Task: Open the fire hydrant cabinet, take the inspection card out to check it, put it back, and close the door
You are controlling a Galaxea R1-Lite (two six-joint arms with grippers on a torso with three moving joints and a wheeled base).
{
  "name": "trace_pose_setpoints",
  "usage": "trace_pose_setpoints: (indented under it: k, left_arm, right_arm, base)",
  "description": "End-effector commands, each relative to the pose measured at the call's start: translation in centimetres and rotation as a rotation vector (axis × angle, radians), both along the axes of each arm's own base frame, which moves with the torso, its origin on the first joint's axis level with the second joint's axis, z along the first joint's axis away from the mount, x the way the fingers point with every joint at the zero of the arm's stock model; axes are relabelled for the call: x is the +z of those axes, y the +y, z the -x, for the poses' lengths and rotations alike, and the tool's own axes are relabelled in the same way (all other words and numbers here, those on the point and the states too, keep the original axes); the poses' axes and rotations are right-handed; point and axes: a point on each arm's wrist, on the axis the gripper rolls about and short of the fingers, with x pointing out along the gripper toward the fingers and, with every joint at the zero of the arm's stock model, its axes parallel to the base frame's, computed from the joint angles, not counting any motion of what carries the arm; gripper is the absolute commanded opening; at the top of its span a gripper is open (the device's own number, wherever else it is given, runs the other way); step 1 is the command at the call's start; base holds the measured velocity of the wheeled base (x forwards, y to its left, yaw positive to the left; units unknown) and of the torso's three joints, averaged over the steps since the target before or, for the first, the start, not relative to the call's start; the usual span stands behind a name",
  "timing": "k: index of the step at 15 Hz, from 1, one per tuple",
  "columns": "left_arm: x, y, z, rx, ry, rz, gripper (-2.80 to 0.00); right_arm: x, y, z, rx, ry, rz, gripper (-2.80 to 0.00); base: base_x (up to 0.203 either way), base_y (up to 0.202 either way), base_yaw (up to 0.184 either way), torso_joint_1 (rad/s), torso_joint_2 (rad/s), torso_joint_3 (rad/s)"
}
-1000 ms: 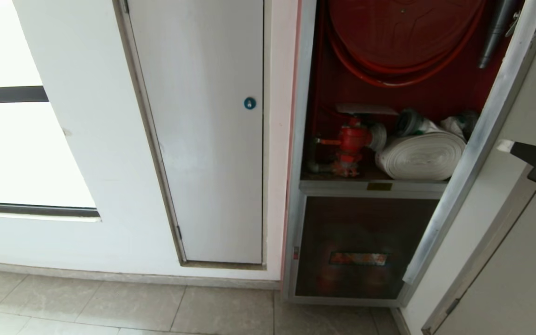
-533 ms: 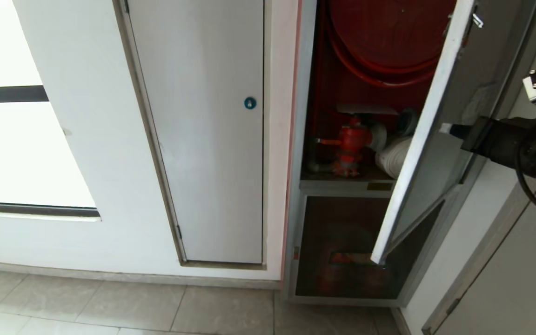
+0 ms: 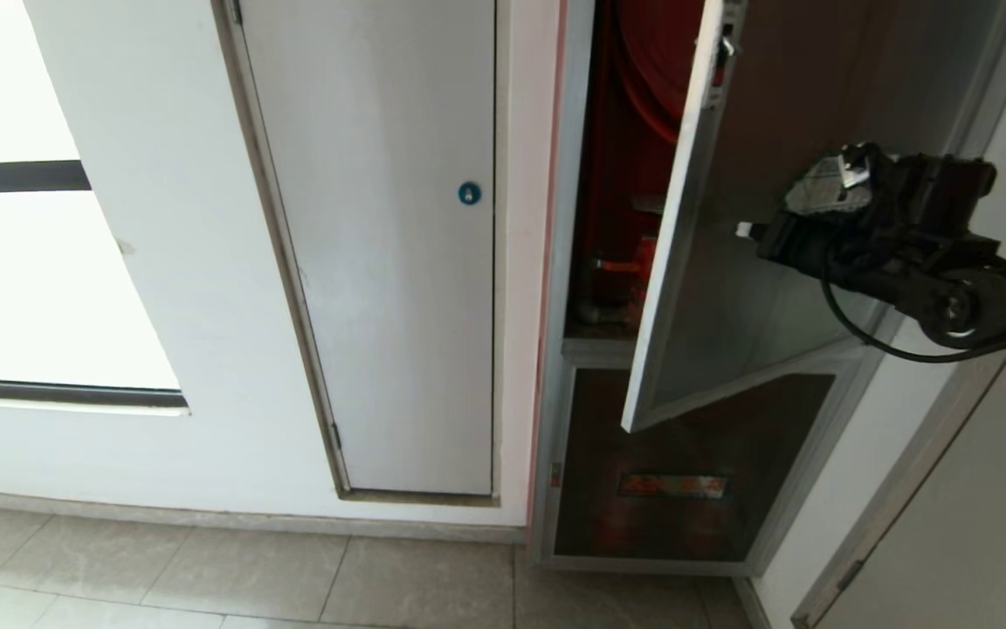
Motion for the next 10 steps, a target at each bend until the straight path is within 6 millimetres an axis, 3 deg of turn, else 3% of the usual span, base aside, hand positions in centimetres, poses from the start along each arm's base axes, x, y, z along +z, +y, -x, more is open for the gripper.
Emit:
trace_pose_setpoints:
  k: [1, 5, 10]
  left_arm:
    - [-0.3, 0.0, -0.1, 0.000, 0.012, 0.000, -2.80]
    - [-0.3, 0.0, -0.1, 0.000, 0.012, 0.000, -2.80]
    - [-0.3, 0.0, -0.1, 0.000, 0.012, 0.001, -2.80]
  right_arm:
    - [-3.3, 0.1, -5.1, 0.010, 0.009, -0.002, -2.80]
    - [-4.5, 0.5, -9.4, -0.018, -0.069, 0.003, -2.80]
    - [-4.9, 0.7, -9.9, -0.031, -0.073, 0.004, -2.80]
  base:
    - [0.000, 0.000, 0.000, 0.000, 0.00, 0.000]
    - [0.000, 0.000, 0.000, 0.000, 0.00, 0.000]
    - [0.000, 0.000, 0.000, 0.000, 0.00, 0.000]
